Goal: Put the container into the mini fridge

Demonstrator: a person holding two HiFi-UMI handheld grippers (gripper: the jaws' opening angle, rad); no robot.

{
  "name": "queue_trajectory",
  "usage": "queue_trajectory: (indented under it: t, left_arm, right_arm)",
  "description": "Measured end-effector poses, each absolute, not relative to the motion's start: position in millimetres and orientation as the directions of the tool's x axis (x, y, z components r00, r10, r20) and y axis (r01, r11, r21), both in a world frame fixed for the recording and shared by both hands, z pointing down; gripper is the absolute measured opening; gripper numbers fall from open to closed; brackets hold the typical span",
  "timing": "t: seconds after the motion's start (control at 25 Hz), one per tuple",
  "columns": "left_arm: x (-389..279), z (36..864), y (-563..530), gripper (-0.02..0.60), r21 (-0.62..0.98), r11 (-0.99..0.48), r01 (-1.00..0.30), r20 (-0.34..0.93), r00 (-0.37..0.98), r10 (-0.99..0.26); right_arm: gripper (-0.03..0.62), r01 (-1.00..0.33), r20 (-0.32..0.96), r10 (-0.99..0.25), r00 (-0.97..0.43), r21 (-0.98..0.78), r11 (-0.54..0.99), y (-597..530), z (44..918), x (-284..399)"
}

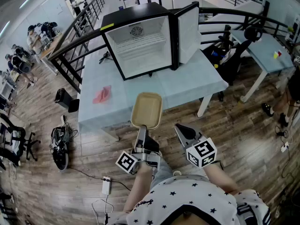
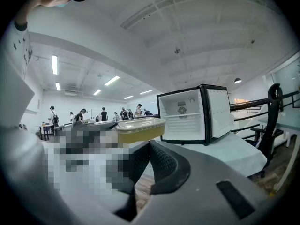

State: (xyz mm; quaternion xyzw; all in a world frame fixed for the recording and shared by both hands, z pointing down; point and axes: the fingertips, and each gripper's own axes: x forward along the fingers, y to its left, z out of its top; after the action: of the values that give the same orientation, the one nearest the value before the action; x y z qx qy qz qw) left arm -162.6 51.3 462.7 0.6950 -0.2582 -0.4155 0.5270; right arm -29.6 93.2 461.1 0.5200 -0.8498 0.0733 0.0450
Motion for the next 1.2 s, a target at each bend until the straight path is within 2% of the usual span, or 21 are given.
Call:
queue_trajectory:
  t: [1.2]
  left_arm:
    - [-159, 468, 35, 0.202, 0.954, -0.286, 0.089, -0.293, 0.489, -0.822]
  right_arm:
    - [0.021, -0.866, 0.135, -0.858, -0.495, -0.158, 0.474, 84, 473, -22]
